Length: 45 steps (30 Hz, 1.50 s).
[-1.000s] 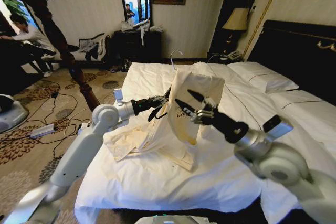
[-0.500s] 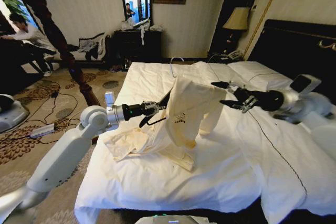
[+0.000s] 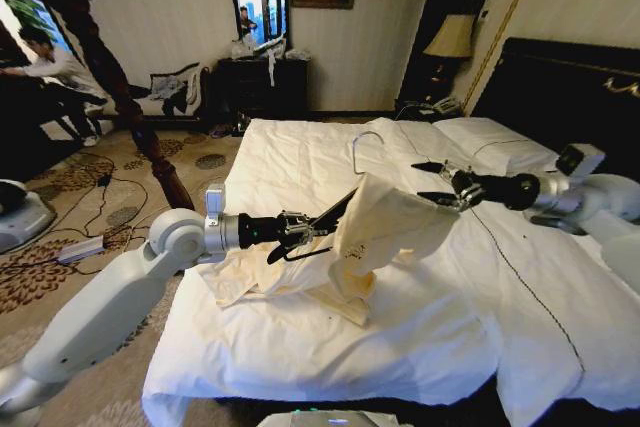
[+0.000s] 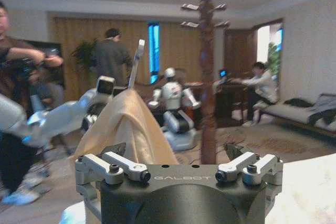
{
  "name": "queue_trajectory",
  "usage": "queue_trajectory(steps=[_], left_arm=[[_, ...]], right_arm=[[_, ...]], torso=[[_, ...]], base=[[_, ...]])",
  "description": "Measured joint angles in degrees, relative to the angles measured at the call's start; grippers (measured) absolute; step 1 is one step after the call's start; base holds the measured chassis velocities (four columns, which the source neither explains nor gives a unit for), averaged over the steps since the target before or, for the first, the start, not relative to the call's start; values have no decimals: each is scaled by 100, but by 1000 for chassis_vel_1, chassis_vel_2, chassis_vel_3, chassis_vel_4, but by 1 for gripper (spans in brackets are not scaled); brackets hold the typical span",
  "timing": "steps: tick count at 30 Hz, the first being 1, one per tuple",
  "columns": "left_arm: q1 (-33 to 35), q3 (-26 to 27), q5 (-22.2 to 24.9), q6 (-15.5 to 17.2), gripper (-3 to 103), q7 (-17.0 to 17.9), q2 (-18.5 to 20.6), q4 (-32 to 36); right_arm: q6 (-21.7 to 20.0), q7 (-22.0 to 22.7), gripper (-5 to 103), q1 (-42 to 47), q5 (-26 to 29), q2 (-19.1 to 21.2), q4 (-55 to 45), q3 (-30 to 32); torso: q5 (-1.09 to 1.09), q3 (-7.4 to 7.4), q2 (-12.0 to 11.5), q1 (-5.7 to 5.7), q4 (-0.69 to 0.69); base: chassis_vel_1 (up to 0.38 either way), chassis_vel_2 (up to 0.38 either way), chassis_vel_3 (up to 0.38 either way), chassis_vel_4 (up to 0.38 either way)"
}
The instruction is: Pick up the clothes from the bed and hang them on the clothes hanger.
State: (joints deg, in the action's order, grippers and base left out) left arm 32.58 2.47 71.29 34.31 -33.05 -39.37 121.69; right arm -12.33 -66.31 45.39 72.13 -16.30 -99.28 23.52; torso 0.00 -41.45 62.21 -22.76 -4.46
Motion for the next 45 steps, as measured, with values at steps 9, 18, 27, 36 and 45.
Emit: queue_trajectory(steps=[9, 18, 27, 36, 45], left_arm=[[36, -24, 30, 1, 16, 6, 138, 210], [-103, -227, 0, 2, 16, 22, 29, 138], [-217, -365, -41, 3, 16, 21, -85, 75], [-252, -389, -89, -22, 16, 1, -73, -16], [-280, -384, -150, -74, 16, -32, -61, -110]], right_arm=[[-210, -1158, 100, -173, -561, -121, 125, -227], [-253, -1511, 93, -602, -834, -362, 314, -680], [-234, -1578, 61, -676, -990, -445, 379, -749], [-233, -1561, 27, -641, -1043, -512, 378, -715], [-222, -1498, 18, -651, -1089, -559, 343, -729]], torso=[[0, 0, 0, 0, -1], [-1, 0, 0, 0, 0], [-1, 0, 0, 0, 0], [-1, 0, 0, 0, 0], [-1, 0, 0, 0, 0]], base=[[0, 0, 0, 0], [0, 0, 0, 0], [0, 0, 0, 0], [0, 0, 0, 0], [0, 0, 0, 0]])
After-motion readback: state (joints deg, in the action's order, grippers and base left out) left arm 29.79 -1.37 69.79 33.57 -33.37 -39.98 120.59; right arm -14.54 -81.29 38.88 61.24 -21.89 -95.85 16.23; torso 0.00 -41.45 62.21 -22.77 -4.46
